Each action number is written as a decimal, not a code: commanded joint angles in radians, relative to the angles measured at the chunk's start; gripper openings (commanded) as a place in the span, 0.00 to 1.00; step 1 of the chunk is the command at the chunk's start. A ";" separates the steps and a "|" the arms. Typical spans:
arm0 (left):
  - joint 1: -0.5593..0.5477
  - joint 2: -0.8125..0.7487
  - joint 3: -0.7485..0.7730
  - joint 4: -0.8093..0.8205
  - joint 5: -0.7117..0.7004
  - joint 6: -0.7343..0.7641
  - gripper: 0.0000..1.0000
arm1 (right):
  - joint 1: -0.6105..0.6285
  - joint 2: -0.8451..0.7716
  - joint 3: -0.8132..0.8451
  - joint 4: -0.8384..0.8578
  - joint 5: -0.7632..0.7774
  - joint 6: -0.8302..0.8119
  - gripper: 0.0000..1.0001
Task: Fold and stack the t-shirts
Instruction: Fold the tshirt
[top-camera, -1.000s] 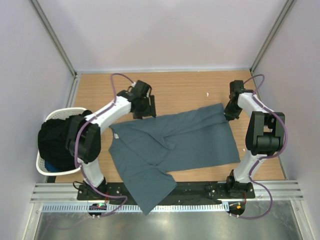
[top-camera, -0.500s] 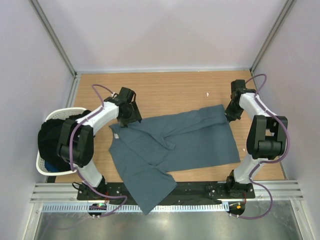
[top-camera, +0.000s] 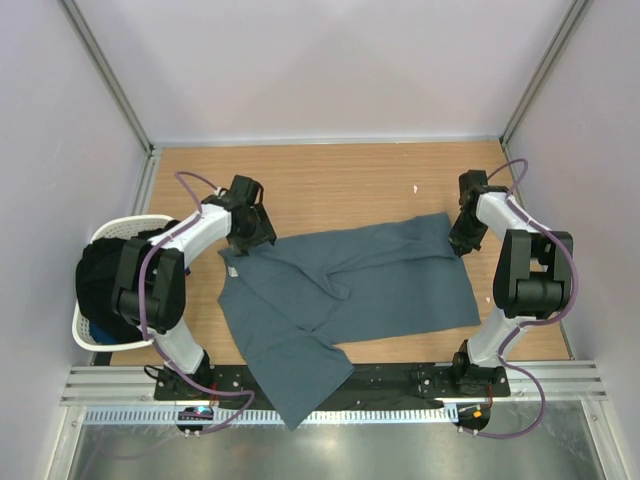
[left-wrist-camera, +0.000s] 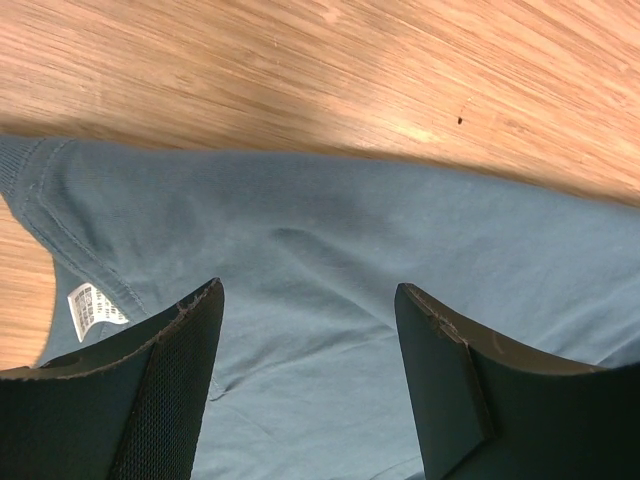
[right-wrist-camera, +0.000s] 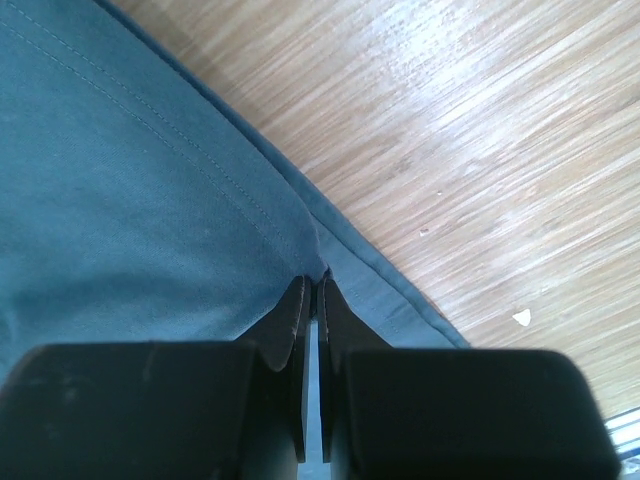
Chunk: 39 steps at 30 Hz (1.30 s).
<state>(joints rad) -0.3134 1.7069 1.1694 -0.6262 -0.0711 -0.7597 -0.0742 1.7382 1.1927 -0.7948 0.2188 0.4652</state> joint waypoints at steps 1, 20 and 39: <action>0.011 0.008 -0.005 0.033 -0.022 -0.003 0.70 | -0.004 -0.013 -0.008 0.003 0.028 -0.019 0.05; 0.050 0.025 -0.002 0.045 -0.024 0.011 0.70 | -0.004 -0.088 0.009 -0.073 -0.004 -0.028 0.03; 0.054 -0.092 -0.099 0.036 0.007 -0.131 0.39 | 0.002 -0.112 0.209 -0.026 -0.163 -0.079 0.43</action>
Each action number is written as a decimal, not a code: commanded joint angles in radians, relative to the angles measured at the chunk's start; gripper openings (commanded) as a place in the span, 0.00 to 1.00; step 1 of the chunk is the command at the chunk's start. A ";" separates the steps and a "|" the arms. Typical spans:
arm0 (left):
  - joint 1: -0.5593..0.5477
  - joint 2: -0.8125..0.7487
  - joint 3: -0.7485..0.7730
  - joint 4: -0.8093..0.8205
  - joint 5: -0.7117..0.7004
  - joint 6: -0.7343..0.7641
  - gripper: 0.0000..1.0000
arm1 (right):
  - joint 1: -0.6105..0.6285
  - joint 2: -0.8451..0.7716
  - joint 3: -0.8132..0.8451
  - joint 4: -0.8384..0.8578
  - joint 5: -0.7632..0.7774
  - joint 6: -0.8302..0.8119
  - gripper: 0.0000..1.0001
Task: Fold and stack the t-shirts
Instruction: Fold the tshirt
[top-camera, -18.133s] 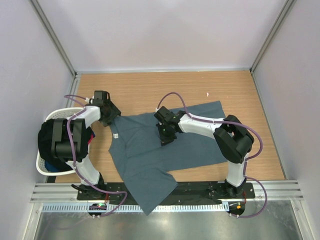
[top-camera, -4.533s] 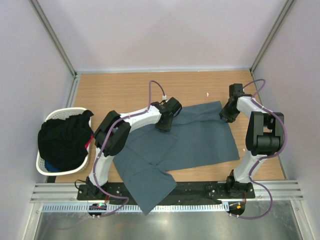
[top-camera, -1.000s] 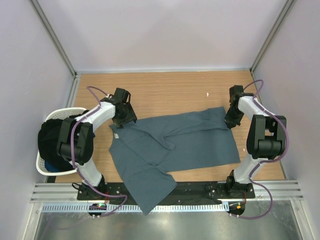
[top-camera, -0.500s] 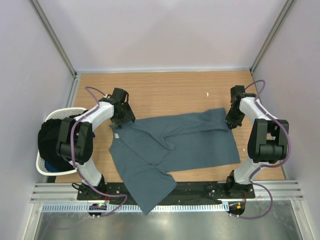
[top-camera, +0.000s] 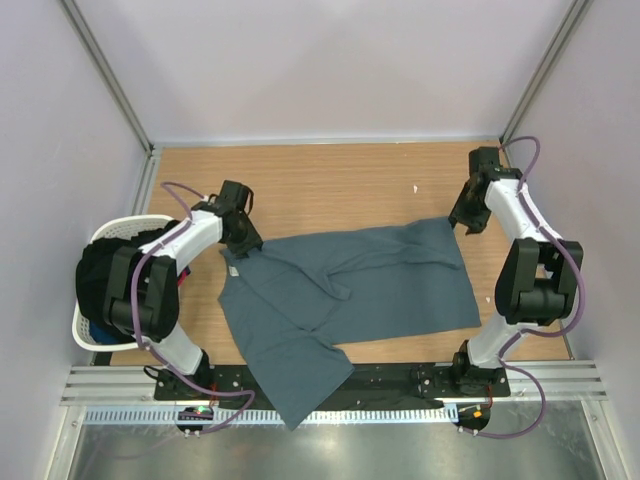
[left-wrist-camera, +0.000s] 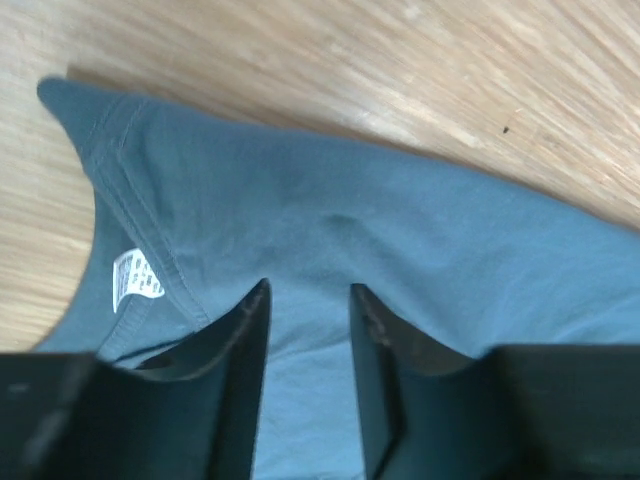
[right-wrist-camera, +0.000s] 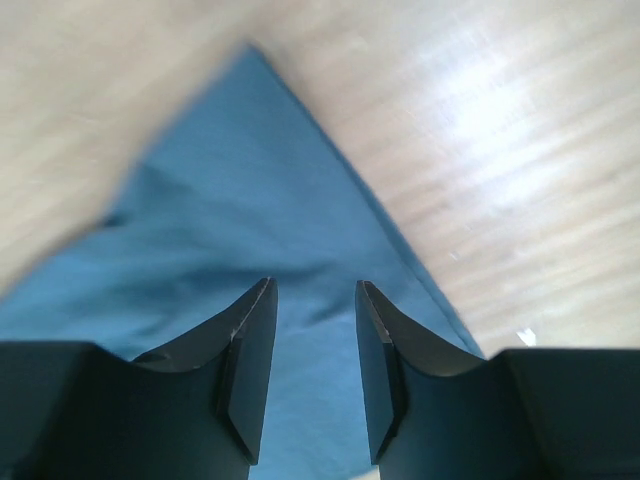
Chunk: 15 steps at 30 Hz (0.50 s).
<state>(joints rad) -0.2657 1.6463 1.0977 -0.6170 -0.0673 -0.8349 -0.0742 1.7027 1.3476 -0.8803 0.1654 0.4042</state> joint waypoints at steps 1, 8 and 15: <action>0.006 -0.028 -0.032 0.028 0.001 -0.062 0.36 | 0.007 -0.074 0.047 0.122 -0.144 -0.008 0.43; 0.014 0.046 -0.050 0.077 -0.020 -0.086 0.16 | 0.074 0.064 -0.007 0.264 -0.202 0.048 0.29; 0.051 0.156 -0.006 0.089 -0.039 -0.023 0.11 | 0.103 0.169 -0.027 0.307 -0.090 0.056 0.26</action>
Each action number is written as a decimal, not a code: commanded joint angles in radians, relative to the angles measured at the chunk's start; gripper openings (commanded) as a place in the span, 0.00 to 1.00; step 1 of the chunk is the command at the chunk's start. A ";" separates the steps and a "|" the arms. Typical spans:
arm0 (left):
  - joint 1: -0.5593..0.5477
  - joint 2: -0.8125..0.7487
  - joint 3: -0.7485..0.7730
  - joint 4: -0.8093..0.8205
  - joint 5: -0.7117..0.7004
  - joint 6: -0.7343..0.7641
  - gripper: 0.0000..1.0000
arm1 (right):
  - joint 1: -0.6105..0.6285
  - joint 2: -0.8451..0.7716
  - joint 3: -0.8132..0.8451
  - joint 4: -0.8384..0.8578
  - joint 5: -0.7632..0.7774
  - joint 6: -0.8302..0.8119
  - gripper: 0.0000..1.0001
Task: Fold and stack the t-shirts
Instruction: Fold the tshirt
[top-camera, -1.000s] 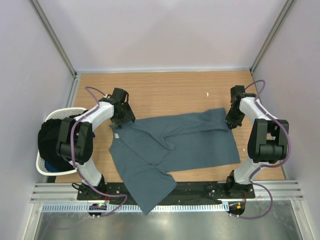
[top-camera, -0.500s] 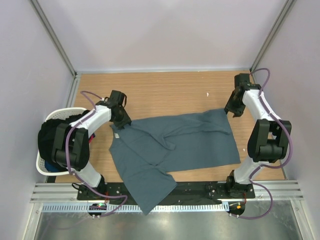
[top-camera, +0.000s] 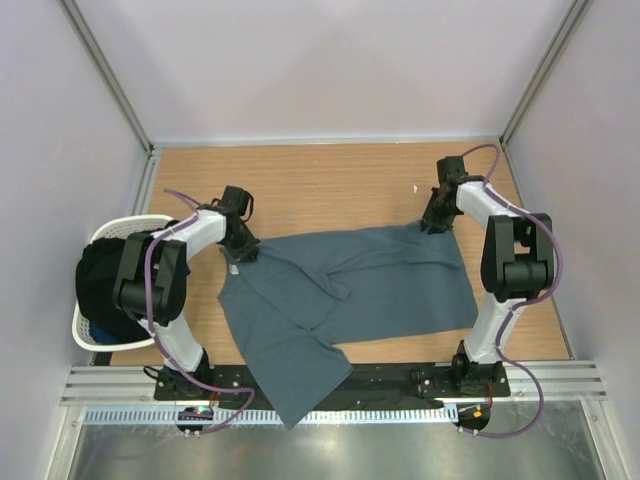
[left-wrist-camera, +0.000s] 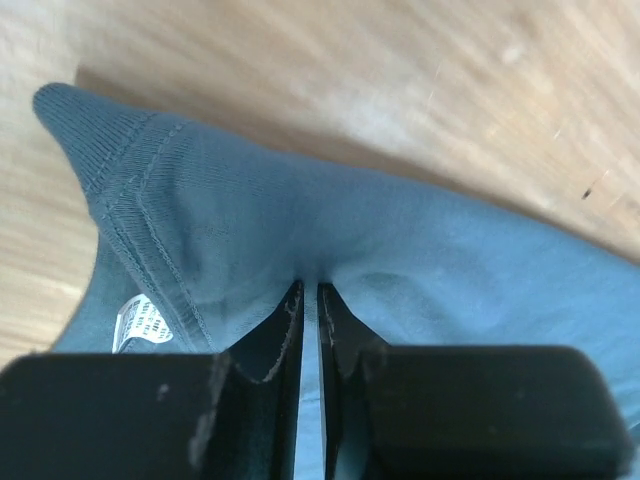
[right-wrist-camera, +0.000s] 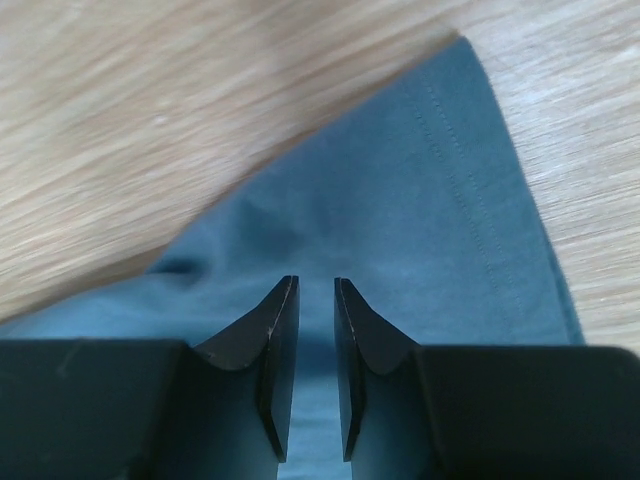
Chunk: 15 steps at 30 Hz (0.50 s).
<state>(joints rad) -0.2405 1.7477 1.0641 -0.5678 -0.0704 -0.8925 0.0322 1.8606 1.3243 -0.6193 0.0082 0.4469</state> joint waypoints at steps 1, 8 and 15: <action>0.030 0.070 0.037 0.040 -0.034 0.043 0.10 | -0.003 0.020 -0.002 0.049 0.087 0.010 0.26; 0.056 0.222 0.223 0.017 -0.028 0.131 0.09 | -0.014 0.133 0.056 0.052 0.176 -0.005 0.26; 0.082 0.407 0.454 -0.061 -0.025 0.211 0.09 | -0.074 0.250 0.196 0.053 0.204 -0.023 0.26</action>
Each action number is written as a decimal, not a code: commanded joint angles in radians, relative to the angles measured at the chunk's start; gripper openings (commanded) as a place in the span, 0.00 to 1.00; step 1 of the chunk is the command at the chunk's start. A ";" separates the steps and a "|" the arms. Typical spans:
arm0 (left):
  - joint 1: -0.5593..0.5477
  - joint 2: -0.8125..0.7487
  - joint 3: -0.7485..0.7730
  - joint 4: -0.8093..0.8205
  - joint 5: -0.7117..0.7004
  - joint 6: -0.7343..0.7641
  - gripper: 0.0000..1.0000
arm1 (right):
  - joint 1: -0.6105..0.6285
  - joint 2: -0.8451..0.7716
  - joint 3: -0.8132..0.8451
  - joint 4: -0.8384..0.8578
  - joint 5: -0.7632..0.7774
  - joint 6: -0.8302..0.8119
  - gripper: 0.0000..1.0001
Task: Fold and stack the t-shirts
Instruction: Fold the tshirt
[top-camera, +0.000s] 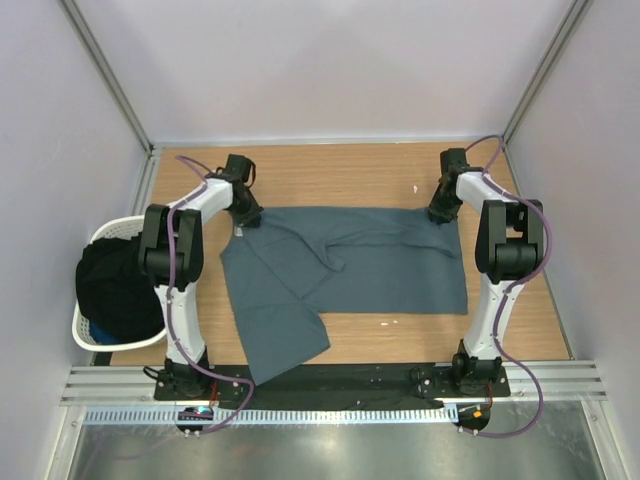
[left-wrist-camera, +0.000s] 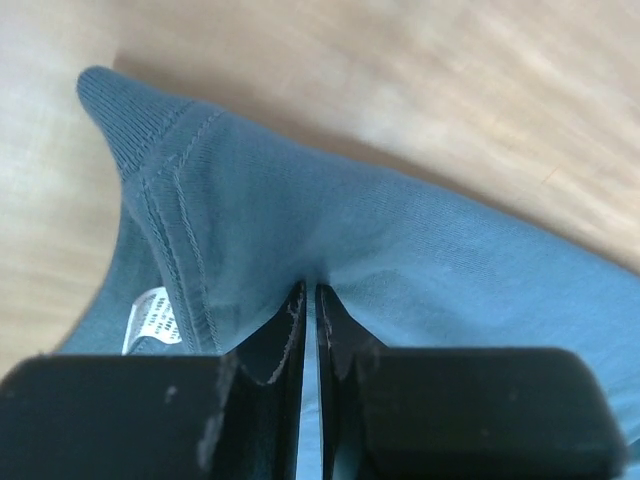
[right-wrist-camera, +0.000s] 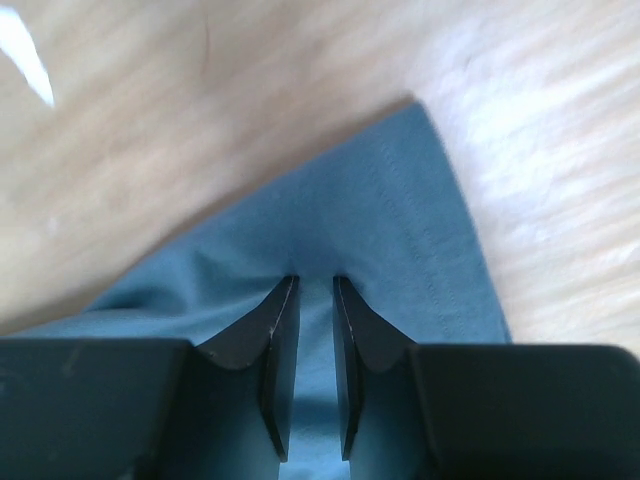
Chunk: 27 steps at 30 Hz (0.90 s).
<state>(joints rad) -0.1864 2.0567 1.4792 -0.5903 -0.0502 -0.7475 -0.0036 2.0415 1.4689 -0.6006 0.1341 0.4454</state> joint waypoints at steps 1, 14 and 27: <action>0.036 0.111 0.085 -0.045 -0.040 0.079 0.09 | -0.042 0.097 0.089 0.032 0.078 -0.030 0.25; 0.025 -0.105 0.360 -0.262 0.122 0.252 0.58 | -0.021 -0.064 0.392 -0.165 -0.073 -0.054 0.51; -0.137 -0.983 -0.523 -0.374 0.064 -0.323 0.70 | -0.022 -0.611 -0.226 -0.307 0.005 0.081 0.95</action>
<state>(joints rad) -0.2687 1.1557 1.1091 -0.8818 0.0231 -0.8494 -0.0273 1.4849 1.4006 -0.8375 0.1036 0.4774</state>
